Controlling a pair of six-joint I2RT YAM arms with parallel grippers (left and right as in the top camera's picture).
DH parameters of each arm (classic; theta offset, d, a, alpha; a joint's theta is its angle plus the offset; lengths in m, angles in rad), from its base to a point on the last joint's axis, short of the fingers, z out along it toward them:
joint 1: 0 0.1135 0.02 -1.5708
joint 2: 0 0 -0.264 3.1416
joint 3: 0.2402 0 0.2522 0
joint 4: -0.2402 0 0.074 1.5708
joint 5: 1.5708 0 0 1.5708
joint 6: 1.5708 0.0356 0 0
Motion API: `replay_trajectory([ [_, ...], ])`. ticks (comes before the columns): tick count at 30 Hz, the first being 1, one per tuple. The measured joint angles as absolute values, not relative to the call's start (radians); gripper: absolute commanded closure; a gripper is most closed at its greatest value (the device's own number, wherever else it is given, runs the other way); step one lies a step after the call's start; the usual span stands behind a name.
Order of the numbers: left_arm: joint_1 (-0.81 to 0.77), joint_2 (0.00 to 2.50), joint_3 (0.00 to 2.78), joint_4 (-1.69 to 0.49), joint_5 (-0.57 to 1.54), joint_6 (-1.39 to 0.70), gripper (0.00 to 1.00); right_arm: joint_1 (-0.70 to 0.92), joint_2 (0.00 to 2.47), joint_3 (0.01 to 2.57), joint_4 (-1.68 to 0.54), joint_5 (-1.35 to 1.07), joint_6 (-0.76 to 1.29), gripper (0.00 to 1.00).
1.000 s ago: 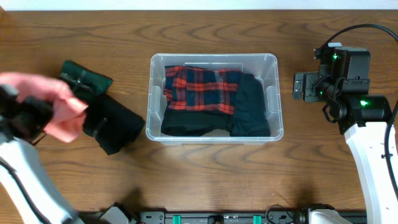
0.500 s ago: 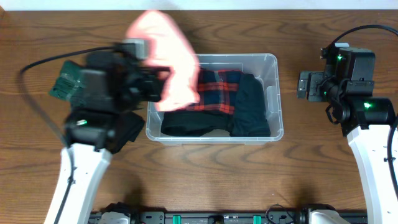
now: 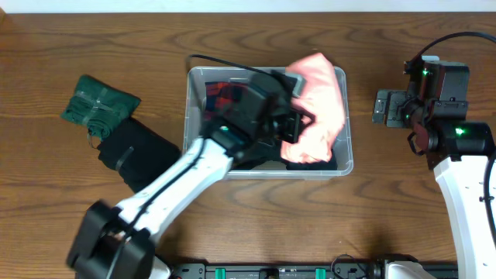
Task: Pack container
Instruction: 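Carry the pink shirt into the bin's right side and release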
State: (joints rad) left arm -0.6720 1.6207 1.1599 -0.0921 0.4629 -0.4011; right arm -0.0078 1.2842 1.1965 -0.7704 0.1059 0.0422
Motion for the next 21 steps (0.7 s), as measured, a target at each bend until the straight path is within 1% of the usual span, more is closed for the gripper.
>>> replay_trajectory([
  [9,-0.698,1.732,1.169,-0.102,0.424,-0.442,0.94,-0.008,1.284,1.196,-0.774,0.106,0.043,0.01],
  [10,-0.698,1.74,1.17,-0.107,0.419,-0.443,0.93,-0.008,1.284,1.196,-0.774,0.106,0.043,0.01],
  [11,-0.698,1.745,1.171,-0.113,0.418,-0.445,0.83,-0.008,1.284,1.196,-0.774,0.106,0.043,0.01],
  [13,-0.698,1.751,1.174,-0.133,0.413,-0.44,0.5,-0.008,1.284,1.196,-0.774,0.106,0.043,0.01],
  [15,-0.697,1.751,1.18,-0.155,0.411,-0.439,0.35,-0.008,1.284,1.196,-0.774,0.106,0.043,0.01],
  [18,-0.688,1.744,1.184,-0.197,0.412,-0.411,0.17,-0.008,1.284,1.196,-0.774,0.106,0.043,0.01],
  [20,-0.669,1.72,1.184,-0.239,0.409,-0.39,0.08,-0.008,1.284,1.196,-0.774,0.106,0.043,0.01],
  [21,-0.653,1.694,1.185,-0.266,0.397,-0.376,0.01,-0.008,1.284,1.196,-0.774,0.106,0.043,0.01],
])
